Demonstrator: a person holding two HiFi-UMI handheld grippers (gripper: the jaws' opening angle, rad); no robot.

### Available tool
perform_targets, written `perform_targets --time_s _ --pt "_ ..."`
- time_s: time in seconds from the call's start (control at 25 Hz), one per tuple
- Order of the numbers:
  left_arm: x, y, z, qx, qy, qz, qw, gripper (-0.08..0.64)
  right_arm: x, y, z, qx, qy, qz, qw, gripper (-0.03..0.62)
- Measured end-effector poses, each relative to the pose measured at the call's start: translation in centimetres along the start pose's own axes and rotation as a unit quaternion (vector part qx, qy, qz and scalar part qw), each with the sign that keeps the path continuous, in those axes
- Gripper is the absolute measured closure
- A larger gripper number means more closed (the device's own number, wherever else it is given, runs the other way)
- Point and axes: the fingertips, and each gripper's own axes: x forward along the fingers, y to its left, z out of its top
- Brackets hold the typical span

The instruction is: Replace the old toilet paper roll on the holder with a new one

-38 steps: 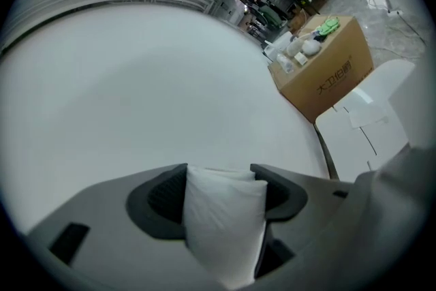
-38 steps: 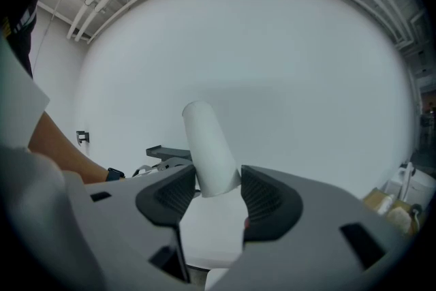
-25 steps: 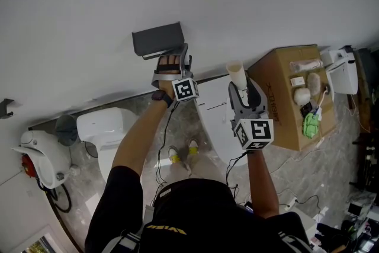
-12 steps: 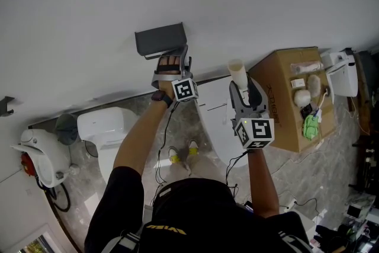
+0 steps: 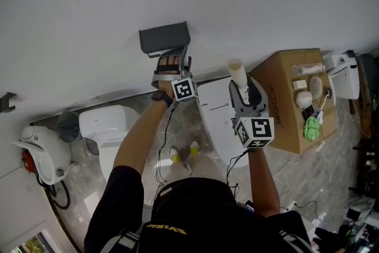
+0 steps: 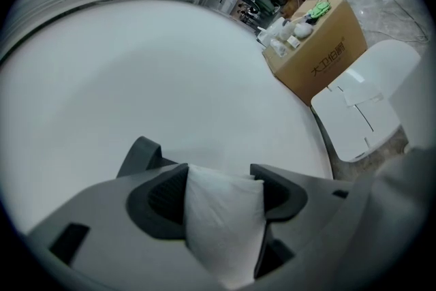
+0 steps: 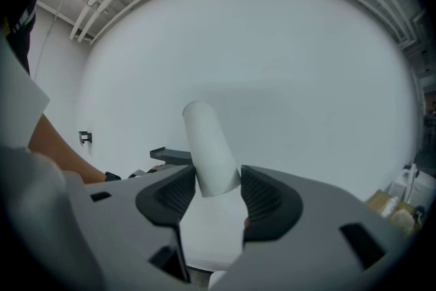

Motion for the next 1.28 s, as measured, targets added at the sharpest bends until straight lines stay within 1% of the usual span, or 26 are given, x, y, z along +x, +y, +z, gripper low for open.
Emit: perform_targets --time_s 0.48,1.04,1.12,1.28 --pt "-0.6 0.2 -1.1 -0.012 0.007 0.002 0.9999 0.268 0.3 1.0 0.2 -0.002 -0.002 0.009 1.000 0.383" --pt "-1.6 0.5 -2.6 -0.017 0.013 0.013 0.9997 0.268 0.4 2.1 0.2 -0.004 -0.003 0.020 1.000 0.383" --pt "-1.6 0.6 -2.6 -0.021 0.010 0.011 0.9997 0.268 0.3 2.1 0.2 -0.004 -0.003 0.019 1.000 0.383" --pt "-1.8 1.2 -2.7 -0.041 -0.004 0.000 0.9991 0.264 0.2 2.1 0.4 -0.004 -0.005 0.018 1.000 0.383"
